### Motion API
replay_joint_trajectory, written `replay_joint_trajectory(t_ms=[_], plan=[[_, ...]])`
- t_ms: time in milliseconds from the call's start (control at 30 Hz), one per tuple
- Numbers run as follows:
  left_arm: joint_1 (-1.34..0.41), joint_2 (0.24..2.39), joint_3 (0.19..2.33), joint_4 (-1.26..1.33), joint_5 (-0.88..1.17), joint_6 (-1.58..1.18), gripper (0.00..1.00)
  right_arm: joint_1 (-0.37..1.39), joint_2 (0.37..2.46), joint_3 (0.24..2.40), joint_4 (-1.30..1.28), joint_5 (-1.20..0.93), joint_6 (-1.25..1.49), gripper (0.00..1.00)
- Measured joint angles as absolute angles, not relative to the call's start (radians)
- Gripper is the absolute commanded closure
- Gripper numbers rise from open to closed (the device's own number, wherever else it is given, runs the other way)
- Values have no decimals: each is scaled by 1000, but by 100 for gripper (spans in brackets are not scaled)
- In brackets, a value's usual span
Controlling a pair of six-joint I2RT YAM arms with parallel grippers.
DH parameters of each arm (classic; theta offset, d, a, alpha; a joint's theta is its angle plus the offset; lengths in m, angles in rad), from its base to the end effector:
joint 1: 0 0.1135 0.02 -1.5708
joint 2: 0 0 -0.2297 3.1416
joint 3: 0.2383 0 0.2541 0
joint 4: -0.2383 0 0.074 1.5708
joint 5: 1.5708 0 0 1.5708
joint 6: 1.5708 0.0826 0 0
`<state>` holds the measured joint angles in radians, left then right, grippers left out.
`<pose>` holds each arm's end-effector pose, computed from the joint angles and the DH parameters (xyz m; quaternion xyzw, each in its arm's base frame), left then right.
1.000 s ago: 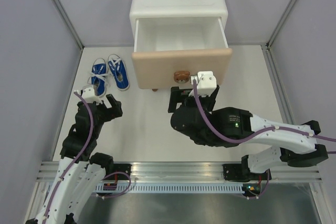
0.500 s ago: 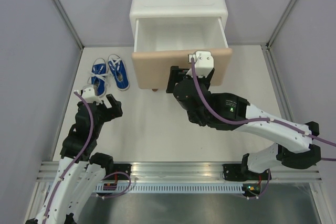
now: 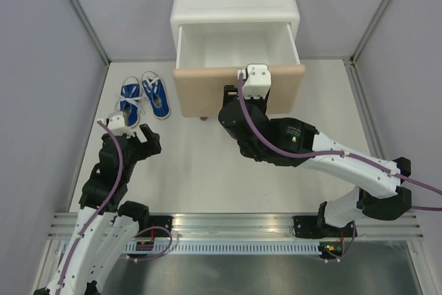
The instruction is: Place and organize the shoes in the shoe cabinet
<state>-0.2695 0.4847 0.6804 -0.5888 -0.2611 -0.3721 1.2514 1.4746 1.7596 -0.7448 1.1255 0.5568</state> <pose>0.1882 -0.0299 0.2685 -0.1145 0.8197 -0.0709 0.5567 0.1701 0.2768 0.4205 0.0200 0.7715 0.0702 0.6321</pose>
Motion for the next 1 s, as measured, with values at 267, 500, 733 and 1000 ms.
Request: replay_joint_trajectory(t_ms=[267,500,733,1000], plan=[[-270,484,680,-589,-261,-372,0,1264,1467,1766,-793,1107,596,89],[-270,484,680,-589,-261,-372,0,1341,1436,1766,-890,1116,660,92],[-270,484,680,-589,-261,-372,0,1398,1431,1766,-943,1148,714,92],[-265,484,680,-589,-261,-372,0,1439,1420,1766,-1006,1176,772,92]])
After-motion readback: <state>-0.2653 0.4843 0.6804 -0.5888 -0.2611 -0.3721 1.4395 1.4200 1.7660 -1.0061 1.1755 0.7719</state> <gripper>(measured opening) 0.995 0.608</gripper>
